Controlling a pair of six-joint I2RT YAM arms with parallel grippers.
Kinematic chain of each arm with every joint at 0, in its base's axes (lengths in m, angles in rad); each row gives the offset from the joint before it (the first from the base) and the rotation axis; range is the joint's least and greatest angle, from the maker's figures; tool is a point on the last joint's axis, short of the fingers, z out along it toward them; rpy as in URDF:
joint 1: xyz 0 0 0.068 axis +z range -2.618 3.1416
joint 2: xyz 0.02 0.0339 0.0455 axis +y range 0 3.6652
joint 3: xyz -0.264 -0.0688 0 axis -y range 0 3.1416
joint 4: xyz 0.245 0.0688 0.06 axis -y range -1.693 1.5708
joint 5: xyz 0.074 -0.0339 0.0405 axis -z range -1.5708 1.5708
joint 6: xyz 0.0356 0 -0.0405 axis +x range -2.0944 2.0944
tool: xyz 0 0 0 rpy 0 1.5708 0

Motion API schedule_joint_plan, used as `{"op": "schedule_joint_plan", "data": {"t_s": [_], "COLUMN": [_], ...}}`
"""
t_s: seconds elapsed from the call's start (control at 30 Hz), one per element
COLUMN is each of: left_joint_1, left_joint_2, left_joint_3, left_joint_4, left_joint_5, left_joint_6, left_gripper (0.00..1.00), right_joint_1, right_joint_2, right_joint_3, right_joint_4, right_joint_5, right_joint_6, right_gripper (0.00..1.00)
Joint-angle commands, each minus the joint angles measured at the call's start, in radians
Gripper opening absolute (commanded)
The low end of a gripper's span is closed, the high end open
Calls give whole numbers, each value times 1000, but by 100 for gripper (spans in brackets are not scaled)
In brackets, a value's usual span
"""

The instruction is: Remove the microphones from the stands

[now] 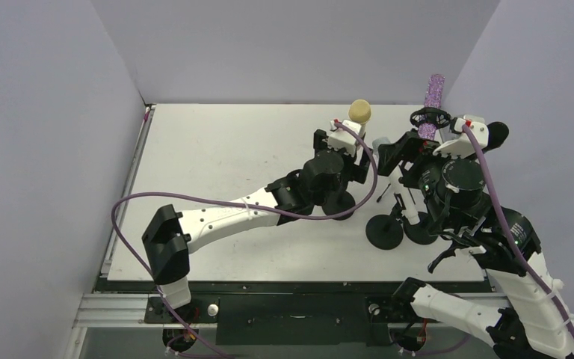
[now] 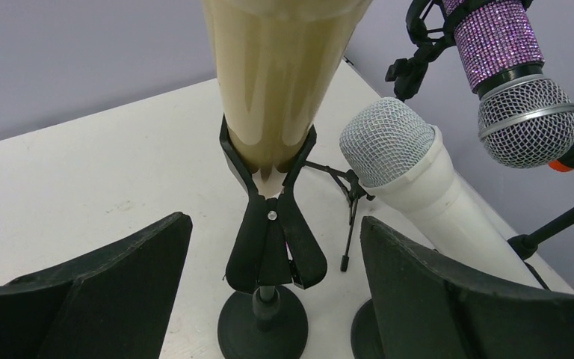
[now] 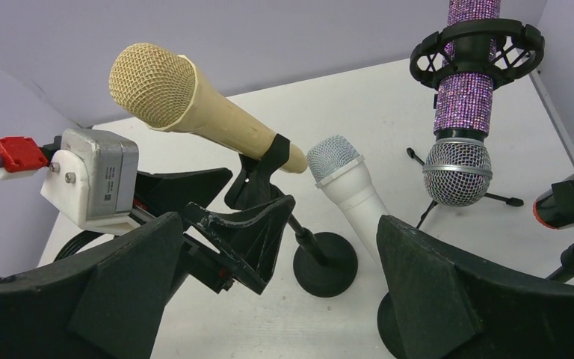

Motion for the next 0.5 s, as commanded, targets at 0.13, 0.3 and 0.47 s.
{"op": "schedule_joint_plan", "data": {"t_s": [0.13, 0.3, 0.47], "left_joint_1": [-6, -4, 9], "left_joint_2": [26, 15, -28], "left_joint_3": [46, 27, -8], "left_joint_4": [96, 107, 107], "left_joint_5": [-57, -84, -91], "left_joint_6": [32, 44, 61], "left_gripper": [65, 45, 22], "right_joint_1": [-7, -10, -12], "right_joint_2": [-5, 3, 15], "right_joint_3": [-13, -18, -22], "right_joint_4": [44, 50, 58], "right_joint_5": [-8, -13, -26], "right_joint_6": [-3, -5, -6], "right_gripper": [100, 100, 99]}}
